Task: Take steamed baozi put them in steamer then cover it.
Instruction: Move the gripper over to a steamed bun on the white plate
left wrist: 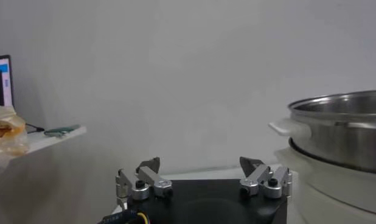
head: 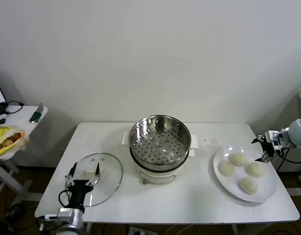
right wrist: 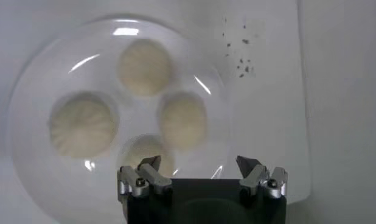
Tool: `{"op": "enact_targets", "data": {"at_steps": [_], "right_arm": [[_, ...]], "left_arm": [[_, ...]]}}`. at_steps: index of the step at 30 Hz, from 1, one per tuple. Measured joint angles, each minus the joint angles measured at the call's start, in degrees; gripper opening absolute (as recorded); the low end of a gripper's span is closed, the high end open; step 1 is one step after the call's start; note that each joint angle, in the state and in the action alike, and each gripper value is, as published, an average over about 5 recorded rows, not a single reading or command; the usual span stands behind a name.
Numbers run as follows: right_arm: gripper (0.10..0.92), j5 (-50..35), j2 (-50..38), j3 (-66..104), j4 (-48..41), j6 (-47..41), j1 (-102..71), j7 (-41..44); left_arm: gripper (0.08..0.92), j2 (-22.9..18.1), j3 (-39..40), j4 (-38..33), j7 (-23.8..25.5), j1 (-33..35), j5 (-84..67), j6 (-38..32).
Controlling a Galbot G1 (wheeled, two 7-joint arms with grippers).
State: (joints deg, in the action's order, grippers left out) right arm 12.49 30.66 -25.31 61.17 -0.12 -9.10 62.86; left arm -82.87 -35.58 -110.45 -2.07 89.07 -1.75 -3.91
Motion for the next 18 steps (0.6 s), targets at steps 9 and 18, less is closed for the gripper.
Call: {"op": "enact_targets", "data": {"at_steps": [9, 18], "right_arm": [[0.823, 0.27, 6.33, -15.73, -8.61, 0.66, 10.07, 1.84], [0.823, 0.55, 11.78, -21.27, -14.37, 1.30, 12.47, 1.97]], "left_arm": [[0.823, 0.77, -0.78, 0.50, -0.38, -0.34, -0.75, 0.93], [0.823, 1.48, -1.20, 1.11, -0.60, -0.69, -1.38, 1.56]]}}
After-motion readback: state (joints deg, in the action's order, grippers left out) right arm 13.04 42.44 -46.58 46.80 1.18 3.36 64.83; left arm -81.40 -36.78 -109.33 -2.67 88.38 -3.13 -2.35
